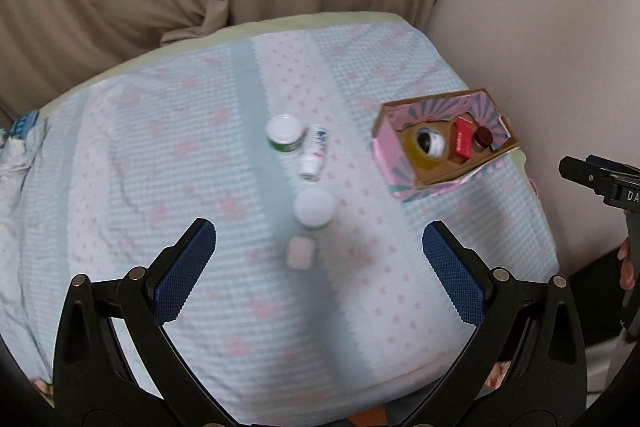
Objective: Organize rigid objects
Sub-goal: 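Move both tools back to the remaining jars and grasp the white-lidded jar with the left tool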
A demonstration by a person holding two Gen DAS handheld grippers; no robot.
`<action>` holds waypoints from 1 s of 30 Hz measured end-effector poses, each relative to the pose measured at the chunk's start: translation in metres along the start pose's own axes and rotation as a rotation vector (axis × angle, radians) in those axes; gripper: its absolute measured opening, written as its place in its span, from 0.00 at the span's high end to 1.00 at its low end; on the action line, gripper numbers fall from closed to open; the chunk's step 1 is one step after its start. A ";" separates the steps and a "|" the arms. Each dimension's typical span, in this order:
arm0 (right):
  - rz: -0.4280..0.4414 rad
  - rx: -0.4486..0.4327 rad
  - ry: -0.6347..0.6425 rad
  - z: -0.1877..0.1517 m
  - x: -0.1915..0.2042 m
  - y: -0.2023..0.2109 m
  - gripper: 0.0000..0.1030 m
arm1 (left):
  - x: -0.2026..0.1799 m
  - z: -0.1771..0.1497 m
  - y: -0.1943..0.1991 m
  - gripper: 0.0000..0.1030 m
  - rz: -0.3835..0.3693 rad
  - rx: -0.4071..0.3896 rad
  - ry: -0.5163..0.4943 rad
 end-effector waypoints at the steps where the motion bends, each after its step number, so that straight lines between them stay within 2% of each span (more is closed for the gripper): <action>1: -0.006 0.002 0.005 -0.005 0.015 0.005 0.00 | 0.009 -0.002 0.004 0.00 -0.005 -0.003 -0.003; 9: -0.038 -0.030 -0.059 -0.026 0.093 0.024 0.00 | 0.084 -0.009 0.024 0.00 -0.055 -0.023 -0.064; 16: -0.018 0.001 -0.108 -0.037 0.148 0.013 0.00 | 0.121 0.003 0.009 0.00 -0.073 -0.012 -0.074; 23: -0.028 0.073 -0.080 -0.048 0.182 -0.034 0.00 | 0.138 0.032 -0.040 0.00 -0.073 0.015 -0.105; 30: -0.001 0.099 -0.071 -0.043 0.206 -0.096 0.00 | 0.136 0.064 -0.134 0.00 -0.087 0.103 -0.224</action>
Point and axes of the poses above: each gripper's, at about its wrist camera, not at the fingertips, and y roughly against the way its jaws point, x to its left, z to its top, the point moved 10 cm from there along -y, roughly the way its jaws point, and after that the axes turned 4 degrees about -z, right-handed, at the moved point
